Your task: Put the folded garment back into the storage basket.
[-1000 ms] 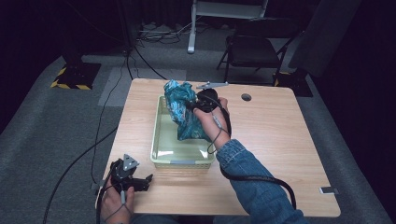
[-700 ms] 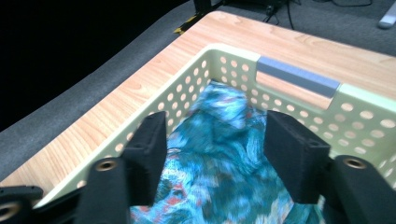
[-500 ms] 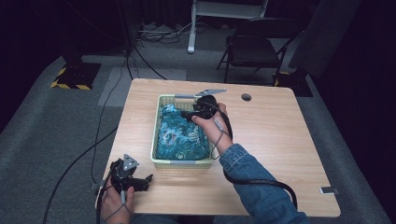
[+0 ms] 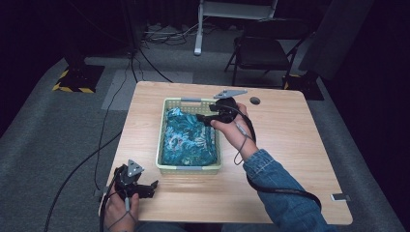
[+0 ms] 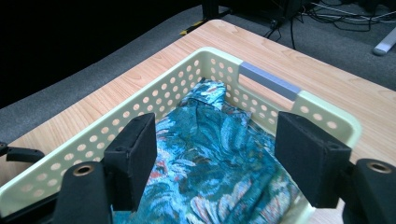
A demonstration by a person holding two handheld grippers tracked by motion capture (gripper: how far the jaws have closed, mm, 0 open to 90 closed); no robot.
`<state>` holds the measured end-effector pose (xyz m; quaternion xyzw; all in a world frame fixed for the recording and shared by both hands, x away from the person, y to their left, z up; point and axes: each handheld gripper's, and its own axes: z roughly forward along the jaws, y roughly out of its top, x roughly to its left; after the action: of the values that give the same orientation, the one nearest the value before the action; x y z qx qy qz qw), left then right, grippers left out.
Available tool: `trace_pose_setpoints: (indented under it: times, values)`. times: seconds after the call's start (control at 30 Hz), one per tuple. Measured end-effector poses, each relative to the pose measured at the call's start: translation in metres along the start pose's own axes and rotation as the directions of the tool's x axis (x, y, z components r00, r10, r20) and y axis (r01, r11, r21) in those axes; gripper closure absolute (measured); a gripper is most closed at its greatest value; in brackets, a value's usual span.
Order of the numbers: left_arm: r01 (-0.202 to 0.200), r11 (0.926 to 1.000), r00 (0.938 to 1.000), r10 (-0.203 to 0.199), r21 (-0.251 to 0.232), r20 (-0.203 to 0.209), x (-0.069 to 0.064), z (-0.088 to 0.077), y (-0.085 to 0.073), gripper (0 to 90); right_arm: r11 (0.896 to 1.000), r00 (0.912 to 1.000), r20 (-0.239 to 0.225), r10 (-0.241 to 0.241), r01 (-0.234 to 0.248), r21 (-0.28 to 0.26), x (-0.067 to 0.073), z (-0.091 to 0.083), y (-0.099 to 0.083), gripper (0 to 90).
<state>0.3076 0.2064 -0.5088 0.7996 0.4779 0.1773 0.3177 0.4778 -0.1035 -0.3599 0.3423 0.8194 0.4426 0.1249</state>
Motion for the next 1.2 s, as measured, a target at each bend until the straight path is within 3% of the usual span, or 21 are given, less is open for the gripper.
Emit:
trace_pose_setpoints:
  times: [1.0, 1.2]
  values:
    - [0.0, 1.0, 1.0, 0.0, 0.0, 0.0, 0.0, 0.0, 0.0, 0.3, 1.0, 0.9986, 0.051, 0.018, -0.017, -0.003, -0.037, -0.073, -0.01, 26.8]
    - [0.0, 1.0, 1.0, 0.0, 0.0, 0.0, 0.0, 0.0, 0.0, 0.3, 1.0, 0.9983, 0.058, 0.003, -0.002, -0.011, -0.041, -0.088, -0.012, 26.8]
